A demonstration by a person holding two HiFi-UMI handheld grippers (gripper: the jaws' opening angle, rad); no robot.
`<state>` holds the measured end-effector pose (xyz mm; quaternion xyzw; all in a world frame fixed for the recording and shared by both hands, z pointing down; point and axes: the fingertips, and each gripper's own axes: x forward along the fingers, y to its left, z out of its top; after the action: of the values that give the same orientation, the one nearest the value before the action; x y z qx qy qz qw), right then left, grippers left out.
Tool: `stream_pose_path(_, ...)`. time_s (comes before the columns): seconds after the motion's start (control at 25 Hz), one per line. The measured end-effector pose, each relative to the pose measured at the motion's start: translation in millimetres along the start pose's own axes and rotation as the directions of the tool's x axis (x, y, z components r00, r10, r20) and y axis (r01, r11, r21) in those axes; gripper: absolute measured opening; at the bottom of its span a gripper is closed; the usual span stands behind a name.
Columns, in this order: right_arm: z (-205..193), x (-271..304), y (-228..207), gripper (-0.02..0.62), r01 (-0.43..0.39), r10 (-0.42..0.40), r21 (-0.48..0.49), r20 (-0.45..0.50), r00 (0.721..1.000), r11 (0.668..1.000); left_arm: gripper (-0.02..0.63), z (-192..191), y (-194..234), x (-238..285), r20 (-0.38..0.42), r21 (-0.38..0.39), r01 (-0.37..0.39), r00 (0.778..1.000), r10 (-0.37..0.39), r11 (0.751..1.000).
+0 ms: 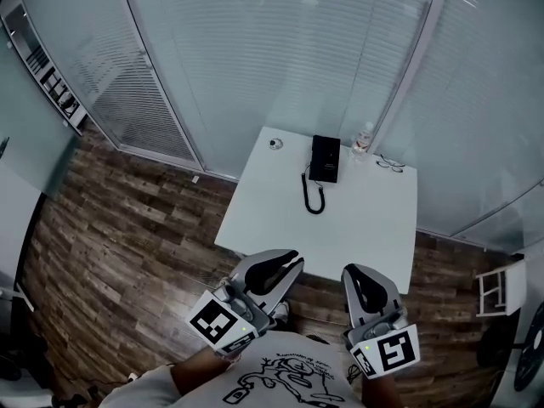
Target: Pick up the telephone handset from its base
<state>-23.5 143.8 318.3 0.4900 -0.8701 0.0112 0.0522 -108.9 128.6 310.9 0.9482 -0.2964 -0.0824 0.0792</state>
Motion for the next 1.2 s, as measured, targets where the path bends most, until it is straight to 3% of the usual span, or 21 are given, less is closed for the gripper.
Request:
stream_pose_path(0.56,-15.3,49.2,-19.4,0.012,0.006,-0.005,0.037,-0.033,0.999,0.999,0.044,-13.9,51.5,17.0,-0.024,-0.039,-0.022,1.0,0.021,0.999)
stream_pose_path(0.76,-15.3,67.6,-46.0,0.012,-0.012,0.013,0.036,-0.03,0.999,0.999,0.044,-13.6,69.7,43.8,-0.023,-0.034,-0.044,0.999,0.043,0.998)
stream_pose_path(1.2,-5.5,84.4,-137.9,0.012,0.006,-0.005,0.022,-0.013,1.0,1.0,0.044,-8.4,78.5,139.2,-0.005,-0.011,-0.016,1.0,0.016,1.0)
